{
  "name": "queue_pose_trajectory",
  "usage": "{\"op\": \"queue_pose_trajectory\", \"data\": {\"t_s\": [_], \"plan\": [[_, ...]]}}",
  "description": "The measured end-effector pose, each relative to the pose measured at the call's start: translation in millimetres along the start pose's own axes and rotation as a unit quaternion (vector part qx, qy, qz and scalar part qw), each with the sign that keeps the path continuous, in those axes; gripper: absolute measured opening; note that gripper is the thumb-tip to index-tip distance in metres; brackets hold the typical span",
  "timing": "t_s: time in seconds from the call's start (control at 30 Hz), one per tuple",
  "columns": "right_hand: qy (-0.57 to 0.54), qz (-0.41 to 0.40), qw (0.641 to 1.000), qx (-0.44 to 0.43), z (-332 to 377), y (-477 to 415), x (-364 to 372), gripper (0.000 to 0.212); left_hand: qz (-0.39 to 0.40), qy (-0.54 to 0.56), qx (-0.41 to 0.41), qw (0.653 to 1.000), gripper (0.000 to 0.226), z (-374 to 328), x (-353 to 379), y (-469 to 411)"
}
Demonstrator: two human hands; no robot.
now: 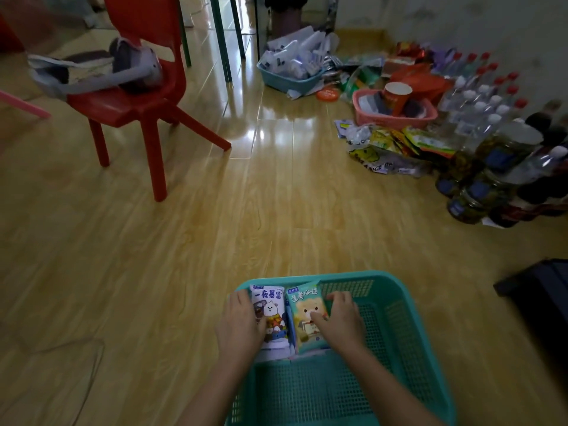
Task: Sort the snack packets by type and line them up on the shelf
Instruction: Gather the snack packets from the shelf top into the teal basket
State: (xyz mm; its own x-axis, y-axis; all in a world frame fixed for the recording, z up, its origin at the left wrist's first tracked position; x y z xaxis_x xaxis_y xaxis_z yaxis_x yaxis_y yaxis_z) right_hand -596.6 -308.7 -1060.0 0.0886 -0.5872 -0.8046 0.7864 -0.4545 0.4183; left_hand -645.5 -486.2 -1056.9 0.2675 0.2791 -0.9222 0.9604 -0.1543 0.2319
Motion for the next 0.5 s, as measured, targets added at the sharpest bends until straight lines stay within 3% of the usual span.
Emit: {"op": "queue_pose_trajectory", "data": {"t_s": [0.1, 0.2, 0.5], "plan": [[-0.024, 0.010, 1.000, -0.014, 22, 27, -56, 0.023, 0.015, -0.023, 0.026, 0.999, 0.028, -15, -59, 19], [-0.054, -0.015, 0.998, -0.037, 65, 69, -148, 0.024, 0.006, -0.008, 0.062, 0.998, 0.025, -47, -158, 41], [-0.043, -0.163, 0.969, -0.180, 218, 244, -534, 0.021, -0.064, -0.047, 0.214, 0.974, 0.024, -226, -556, 119]]}}
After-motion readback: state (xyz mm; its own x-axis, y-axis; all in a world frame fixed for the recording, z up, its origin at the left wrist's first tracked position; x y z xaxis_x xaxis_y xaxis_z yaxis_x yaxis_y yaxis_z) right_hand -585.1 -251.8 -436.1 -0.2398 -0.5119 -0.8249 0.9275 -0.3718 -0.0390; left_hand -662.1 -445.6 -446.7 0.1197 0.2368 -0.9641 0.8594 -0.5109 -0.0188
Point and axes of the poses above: each hand's wrist, its own y-axis away from the middle knuckle, its own x-axis out of the palm, z = x × y, the point moved 2 cm from there along -y, towards the middle knuckle, and after that the axes turned 1 degree about x, right-handed, at the moved point
